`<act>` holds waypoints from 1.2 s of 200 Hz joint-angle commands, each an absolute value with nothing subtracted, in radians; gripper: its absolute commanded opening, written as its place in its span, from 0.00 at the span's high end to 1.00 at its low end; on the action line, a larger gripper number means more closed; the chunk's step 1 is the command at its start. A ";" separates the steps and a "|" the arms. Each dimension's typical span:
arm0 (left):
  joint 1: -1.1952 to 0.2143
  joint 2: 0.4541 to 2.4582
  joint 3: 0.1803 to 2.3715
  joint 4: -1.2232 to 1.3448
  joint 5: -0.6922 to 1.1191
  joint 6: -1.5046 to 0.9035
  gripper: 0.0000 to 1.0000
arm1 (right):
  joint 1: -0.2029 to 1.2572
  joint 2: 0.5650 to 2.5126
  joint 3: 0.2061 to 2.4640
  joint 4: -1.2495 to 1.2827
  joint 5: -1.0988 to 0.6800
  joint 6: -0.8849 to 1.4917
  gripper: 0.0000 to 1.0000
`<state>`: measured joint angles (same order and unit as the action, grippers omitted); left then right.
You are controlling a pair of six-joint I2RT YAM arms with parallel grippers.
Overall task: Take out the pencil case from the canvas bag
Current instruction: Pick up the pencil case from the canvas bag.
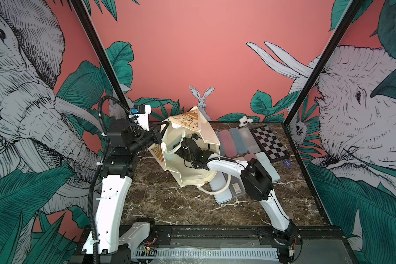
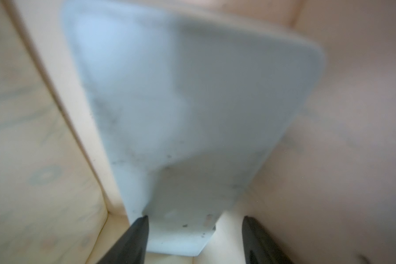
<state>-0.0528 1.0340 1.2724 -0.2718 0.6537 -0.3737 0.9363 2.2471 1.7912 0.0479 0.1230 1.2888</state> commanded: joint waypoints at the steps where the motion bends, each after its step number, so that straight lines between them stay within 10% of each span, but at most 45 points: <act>1: -0.056 0.981 1.291 -0.152 0.698 -0.370 1.00 | 0.909 2.212 1.749 0.079 0.197 1.437 0.16; 17: -0.056 0.982 1.291 -0.150 0.704 -0.371 1.00 | 0.898 2.212 1.744 0.118 0.192 1.435 0.02; 128: -0.063 0.963 1.296 -0.143 0.741 -0.390 1.00 | 0.838 2.244 1.877 -0.145 0.369 1.409 0.02; 240: -0.064 0.958 1.313 -0.149 0.733 -0.384 1.00 | 0.809 2.276 1.938 -0.145 0.451 1.310 0.38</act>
